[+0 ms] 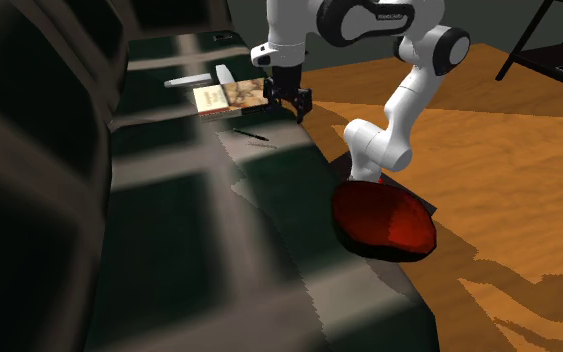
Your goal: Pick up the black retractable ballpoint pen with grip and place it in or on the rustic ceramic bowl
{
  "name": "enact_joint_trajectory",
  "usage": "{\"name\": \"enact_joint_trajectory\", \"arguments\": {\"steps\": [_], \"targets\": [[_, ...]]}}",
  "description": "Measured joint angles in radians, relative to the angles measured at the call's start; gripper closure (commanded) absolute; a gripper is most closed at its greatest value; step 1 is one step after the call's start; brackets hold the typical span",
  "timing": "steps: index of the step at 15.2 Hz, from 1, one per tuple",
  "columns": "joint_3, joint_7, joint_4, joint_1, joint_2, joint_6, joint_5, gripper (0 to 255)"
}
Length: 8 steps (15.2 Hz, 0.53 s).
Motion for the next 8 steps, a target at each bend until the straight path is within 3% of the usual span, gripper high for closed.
{"name": "enact_joint_trajectory", "arguments": {"steps": [5,8], "targets": [[-0.111,-0.139,0.148,0.008,0.068,-0.013,-0.028,0],[-0.139,-0.171,0.15,0.008,0.071,0.004,-0.036,0]]}}
